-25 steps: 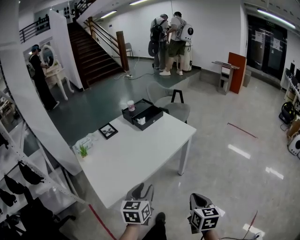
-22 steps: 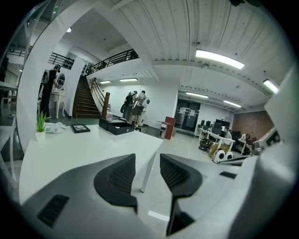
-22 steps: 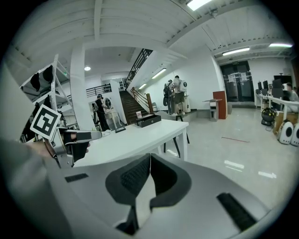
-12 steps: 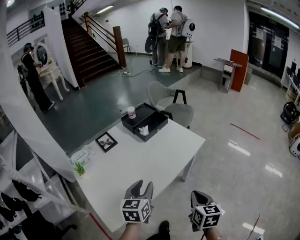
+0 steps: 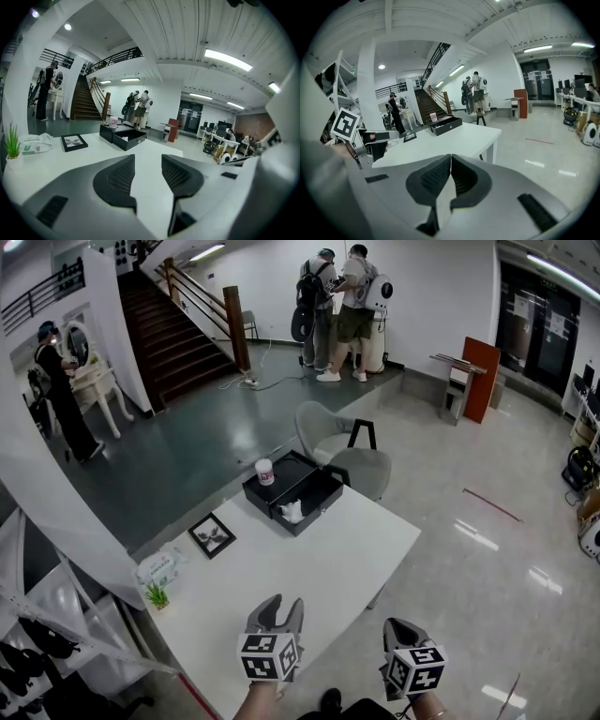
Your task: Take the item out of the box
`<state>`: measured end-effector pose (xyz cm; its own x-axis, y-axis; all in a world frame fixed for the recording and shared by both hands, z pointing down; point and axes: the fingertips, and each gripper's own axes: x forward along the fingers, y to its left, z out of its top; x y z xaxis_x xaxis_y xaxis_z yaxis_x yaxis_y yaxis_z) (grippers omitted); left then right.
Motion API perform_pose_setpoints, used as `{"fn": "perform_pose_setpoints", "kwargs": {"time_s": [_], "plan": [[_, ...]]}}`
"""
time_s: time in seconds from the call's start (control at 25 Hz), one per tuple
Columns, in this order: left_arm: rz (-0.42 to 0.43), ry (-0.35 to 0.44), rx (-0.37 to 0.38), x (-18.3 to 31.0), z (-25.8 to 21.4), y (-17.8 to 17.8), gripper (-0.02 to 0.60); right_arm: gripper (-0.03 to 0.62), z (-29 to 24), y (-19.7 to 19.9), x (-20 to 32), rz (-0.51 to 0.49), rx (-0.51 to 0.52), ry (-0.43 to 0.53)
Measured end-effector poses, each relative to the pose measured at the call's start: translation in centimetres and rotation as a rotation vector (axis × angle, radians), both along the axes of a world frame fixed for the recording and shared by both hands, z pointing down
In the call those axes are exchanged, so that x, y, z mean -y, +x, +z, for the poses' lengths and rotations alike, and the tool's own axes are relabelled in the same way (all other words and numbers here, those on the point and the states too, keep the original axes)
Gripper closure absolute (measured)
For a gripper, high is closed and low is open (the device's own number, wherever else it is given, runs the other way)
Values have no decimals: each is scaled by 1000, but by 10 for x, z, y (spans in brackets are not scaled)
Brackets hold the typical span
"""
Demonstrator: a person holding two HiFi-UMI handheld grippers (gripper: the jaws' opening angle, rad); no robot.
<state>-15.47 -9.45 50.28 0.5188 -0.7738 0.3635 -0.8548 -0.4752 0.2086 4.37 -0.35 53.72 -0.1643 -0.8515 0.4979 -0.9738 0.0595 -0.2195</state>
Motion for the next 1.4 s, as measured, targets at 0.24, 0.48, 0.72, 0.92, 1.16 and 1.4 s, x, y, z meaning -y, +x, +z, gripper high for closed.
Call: {"fn": "perform_pose_setpoints", "kwargs": {"time_s": [0.24,0.48,0.72,0.92,1.16,1.4], "plan": [[-6,16,9,28,-5,-5,419,592,-9,-4,31,-19,0,31],[-29,24,18,64,-7,-2,414,592,-16,0,74,-62,-13,54],[-59,33,37,103,-10,2,410,592,-16,5,125,-114,2,68],[-111,36,49,136,-14,6,408,592,-17,4,167,-188,9,69],[-156,40,86,171,-17,14,408,592,-19,9,212,-252,19,78],[-176,22,116,200,-15,22,408,592,-17,12,243,-299,33,72]]}}
